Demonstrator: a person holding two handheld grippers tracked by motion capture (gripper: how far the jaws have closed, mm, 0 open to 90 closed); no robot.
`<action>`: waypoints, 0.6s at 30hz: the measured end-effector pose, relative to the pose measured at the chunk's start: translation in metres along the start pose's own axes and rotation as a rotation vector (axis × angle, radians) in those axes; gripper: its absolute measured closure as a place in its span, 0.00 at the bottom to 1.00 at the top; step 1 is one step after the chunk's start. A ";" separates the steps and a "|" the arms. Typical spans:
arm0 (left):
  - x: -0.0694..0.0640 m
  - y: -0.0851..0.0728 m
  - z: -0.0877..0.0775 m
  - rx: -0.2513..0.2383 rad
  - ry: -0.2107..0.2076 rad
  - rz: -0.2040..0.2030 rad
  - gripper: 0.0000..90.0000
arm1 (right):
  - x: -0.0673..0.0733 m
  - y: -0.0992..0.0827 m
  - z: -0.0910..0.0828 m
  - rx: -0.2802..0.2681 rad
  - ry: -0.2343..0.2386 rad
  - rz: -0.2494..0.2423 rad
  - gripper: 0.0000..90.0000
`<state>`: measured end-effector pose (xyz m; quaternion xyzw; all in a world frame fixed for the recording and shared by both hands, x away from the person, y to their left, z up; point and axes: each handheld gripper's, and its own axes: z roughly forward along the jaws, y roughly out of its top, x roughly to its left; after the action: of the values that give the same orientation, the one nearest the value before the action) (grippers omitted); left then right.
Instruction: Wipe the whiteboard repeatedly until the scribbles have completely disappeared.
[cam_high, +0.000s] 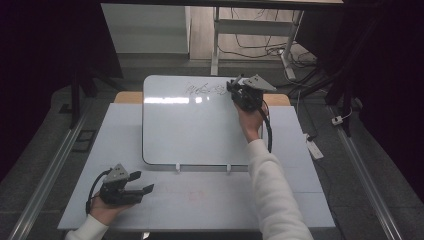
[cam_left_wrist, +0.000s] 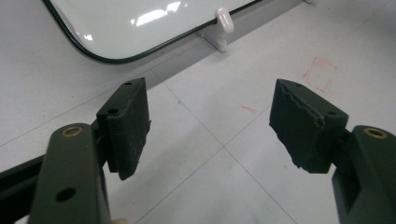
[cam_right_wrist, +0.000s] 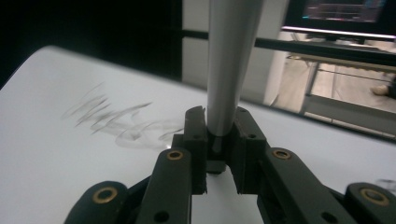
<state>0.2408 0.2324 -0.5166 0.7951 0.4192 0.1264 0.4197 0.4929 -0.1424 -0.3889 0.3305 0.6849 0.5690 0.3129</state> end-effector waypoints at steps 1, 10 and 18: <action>0.000 0.000 0.000 -0.001 0.000 -0.001 0.33 | 0.003 -0.002 0.000 0.013 0.019 -0.007 0.86; 0.000 0.000 0.000 0.000 -0.003 -0.002 0.33 | -0.002 -0.006 -0.005 -0.007 0.016 0.007 0.86; 0.000 0.000 0.000 -0.003 -0.002 -0.006 0.33 | 0.005 -0.004 0.000 0.008 0.013 -0.050 0.86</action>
<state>0.2408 0.2329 -0.5169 0.7932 0.4210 0.1250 0.4218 0.4900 -0.1386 -0.3929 0.3110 0.6972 0.5605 0.3211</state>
